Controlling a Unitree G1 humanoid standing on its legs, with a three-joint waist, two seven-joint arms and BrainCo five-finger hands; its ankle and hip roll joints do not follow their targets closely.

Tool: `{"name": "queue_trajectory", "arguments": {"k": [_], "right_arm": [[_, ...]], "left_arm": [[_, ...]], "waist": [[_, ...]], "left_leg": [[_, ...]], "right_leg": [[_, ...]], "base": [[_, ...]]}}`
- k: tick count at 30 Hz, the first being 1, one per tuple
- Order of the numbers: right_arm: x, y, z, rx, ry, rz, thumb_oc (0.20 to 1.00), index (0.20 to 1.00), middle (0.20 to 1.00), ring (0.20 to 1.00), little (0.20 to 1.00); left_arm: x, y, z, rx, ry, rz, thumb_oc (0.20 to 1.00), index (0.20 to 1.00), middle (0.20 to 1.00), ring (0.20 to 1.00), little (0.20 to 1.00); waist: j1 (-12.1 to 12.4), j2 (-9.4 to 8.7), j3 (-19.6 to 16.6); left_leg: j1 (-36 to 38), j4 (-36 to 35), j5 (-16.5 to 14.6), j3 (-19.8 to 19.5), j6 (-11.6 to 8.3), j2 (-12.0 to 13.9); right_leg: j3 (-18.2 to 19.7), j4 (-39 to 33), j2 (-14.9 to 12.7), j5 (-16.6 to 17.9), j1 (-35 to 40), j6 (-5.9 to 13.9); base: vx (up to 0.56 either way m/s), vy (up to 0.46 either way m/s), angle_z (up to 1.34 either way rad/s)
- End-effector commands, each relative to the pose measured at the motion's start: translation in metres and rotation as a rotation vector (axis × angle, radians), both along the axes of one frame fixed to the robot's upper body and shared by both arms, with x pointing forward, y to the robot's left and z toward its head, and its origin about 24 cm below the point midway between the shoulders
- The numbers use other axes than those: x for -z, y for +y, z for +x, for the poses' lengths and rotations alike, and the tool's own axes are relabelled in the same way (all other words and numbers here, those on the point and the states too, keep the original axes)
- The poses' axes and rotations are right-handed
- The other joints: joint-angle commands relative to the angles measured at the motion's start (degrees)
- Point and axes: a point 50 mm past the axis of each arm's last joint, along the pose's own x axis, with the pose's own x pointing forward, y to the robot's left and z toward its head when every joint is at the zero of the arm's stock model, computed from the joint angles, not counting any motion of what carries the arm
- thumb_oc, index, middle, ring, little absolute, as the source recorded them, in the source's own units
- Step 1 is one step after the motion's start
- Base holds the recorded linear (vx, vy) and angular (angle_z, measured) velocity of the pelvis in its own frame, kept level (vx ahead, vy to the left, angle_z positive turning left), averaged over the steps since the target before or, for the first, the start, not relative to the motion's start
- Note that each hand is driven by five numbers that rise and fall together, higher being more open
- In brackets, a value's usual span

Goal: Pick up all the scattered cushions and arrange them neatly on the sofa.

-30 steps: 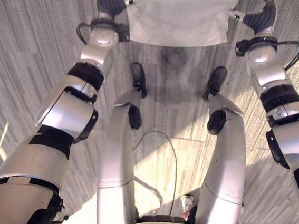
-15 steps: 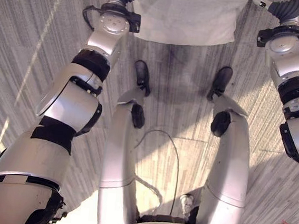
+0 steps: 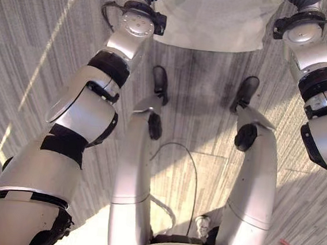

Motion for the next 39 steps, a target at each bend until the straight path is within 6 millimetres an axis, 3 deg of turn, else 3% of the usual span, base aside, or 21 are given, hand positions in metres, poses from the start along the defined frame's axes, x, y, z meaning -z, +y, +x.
{"name": "queue_trajectory", "arguments": {"k": [1, 7, 8, 9, 10, 11, 12, 13, 18, 29, 35, 39], "right_arm": [[0.014, 0.040, 0.006, -0.110, 0.044, -0.087, 1.000, 1.000, 1.000, 1.000, 1.000], [0.007, 0.061, 0.004, -0.166, 0.030, -0.117, 1.000, 1.000, 1.000, 1.000, 1.000], [0.007, 0.063, 0.004, -0.173, 0.028, -0.116, 0.661, 0.661, 0.661, 0.661, 0.661], [0.004, 0.068, 0.002, -0.197, 0.012, -0.109, 0.395, 0.395, 0.395, 0.395, 0.395], [0.002, 0.070, 0.001, -0.211, 0.000, -0.101, 0.200, 0.200, 0.200, 0.200, 0.200], [-0.002, 0.072, -0.001, -0.227, -0.017, -0.091, 0.200, 0.200, 0.200, 0.200, 0.200], [-0.004, 0.072, -0.002, -0.233, -0.028, -0.085, 0.200, 0.200, 0.200, 0.200, 0.200], [-0.006, 0.075, -0.003, -0.248, -0.037, -0.074, 0.200, 0.200, 0.200, 0.200, 0.200], [-0.012, 0.076, -0.006, -0.277, -0.067, -0.067, 0.200, 0.200, 0.200, 0.200, 0.200], [0.000, 0.071, -0.009, -0.336, -0.089, -0.016, 0.200, 0.200, 0.200, 0.200, 0.200], [0.022, 0.074, -0.016, -0.398, -0.113, 0.003, 0.200, 0.200, 0.200, 0.200, 0.200], [0.042, 0.074, -0.026, -0.437, -0.141, -0.007, 0.200, 0.200, 0.200, 0.200, 0.200]], "left_arm": [[-0.018, -0.011, -0.005, 0.037, -0.079, -0.029, 1.000, 1.000, 1.000, 1.000, 1.000], [-0.026, -0.021, -0.007, 0.074, -0.089, -0.048, 1.000, 1.000, 1.000, 1.000, 1.000], [-0.026, -0.022, -0.007, 0.080, -0.088, -0.051, 1.000, 1.000, 1.000, 1.000, 1.000], [-0.027, -0.027, -0.008, 0.095, -0.091, -0.051, 1.000, 1.000, 1.000, 1.000, 1.000], [-0.027, -0.027, -0.009, 0.099, -0.095, -0.056, 1.000, 1.000, 1.000, 1.000, 1.000], [-0.029, -0.029, -0.010, 0.108, -0.101, -0.064, 0.517, 0.517, 0.517, 0.517, 0.517], [-0.030, -0.030, -0.010, 0.114, -0.106, -0.067, 0.313, 0.313, 0.313, 0.313, 0.313], [-0.031, -0.031, -0.011, 0.121, -0.112, -0.072, 0.200, 0.200, 0.200, 0.200, 0.200], [-0.032, -0.032, -0.013, 0.159, -0.127, -0.100, 0.200, 0.200, 0.200, 0.200, 0.200], [-0.023, -0.025, -0.021, 0.239, -0.166, -0.165, 0.200, 0.200, 0.200, 0.200, 0.200], [-0.001, -0.035, -0.033, 0.357, -0.193, -0.243, 0.200, 0.200, 0.200, 0.200, 0.200], [0.029, -0.037, -0.044, 0.412, -0.183, -0.313, 0.200, 0.200, 0.200, 0.200, 0.200]], "waist": [[-1.46, 1.69, -3.82], [-1.07, 1.80, -4.51], [-1.07, 1.82, -4.71], [-1.11, 1.86, -5.02], [-1.13, 1.92, -5.22], [-1.11, 1.96, -5.55], [-1.10, 2.02, -5.76], [-1.14, 1.98, -5.97], [-1.30, 1.93, -7.40], [-1.46, 2.29, -13.82], [-2.19, 2.36, -13.83], [-2.99, 2.15, -13.70]], "left_leg": [[-2.29, 3.67, -3.59, -6.43, -1.21, -1.50], [-2.29, 3.81, -3.48, -6.59, -1.14, -1.64], [-2.29, 3.72, -3.49, -6.57, -1.14, -1.66], [-2.29, 3.57, -3.47, -6.44, -1.15, -1.84], [-2.29, 3.24, -3.46, -6.38, -1.17, -1.81], [-2.29, 2.89, -3.39, -6.33, -1.19, -1.86], [-2.29, 2.64, -3.33, -6.25, -1.22, -1.86], [-2.29, 2.28, -3.14, -6.23, -1.40, -1.85], [-2.29, 1.16, -2.68, -5.84, -1.73, -1.96], [-2.21, -5.30, -0.53, -5.35, -2.38, -2.20], [7.17, -14.22, 1.31, -5.35, -2.83, -2.61], [15.39, -20.82, 2.30, -6.01, -3.31, -2.55]], "right_leg": [[3.73, -1.05, 0.81, -0.39, 2.72, 5.37], [3.64, -1.21, 1.12, 0.02, 2.72, 5.40], [3.61, -1.41, 1.13, 0.18, 2.72, 5.49], [3.73, -1.70, 1.27, 0.28, 2.72, 5.49], [3.64, -2.11, 1.30, 0.32, 2.72, 5.59], [3.57, -2.55, 1.42, 0.33, 2.72, 5.65], [3.46, -2.94, 1.49, 0.44, 2.72, 5.75], [3.32, -3.34, 1.54, 0.50, 2.72, 5.86], [3.04, -4.23, 1.72, 0.60, 2.72, 6.17], [1.77, -8.74, 2.38, 1.92, 2.80, 6.82], [-0.08, -15.46, 2.73, 3.22, 11.74, 6.74], [-1.47, -21.77, 2.48, 4.94, 19.90, 6.86]], "base": [[0.00, 0.000, 0.00], [0.00, 0.000, 0.00], [0.00, 0.000, 0.00], [0.00, 0.000, 0.00], [0.00, 0.033, -0.01], [0.00, 0.000, 0.00], [0.00, 0.000, 0.00], [0.00, 0.000, 0.00], [0.00, 0.000, 0.00], [-0.01, 0.000, 0.00], [-0.07, -0.015, 0.03], [-0.06, -0.004, 0.01]]}}
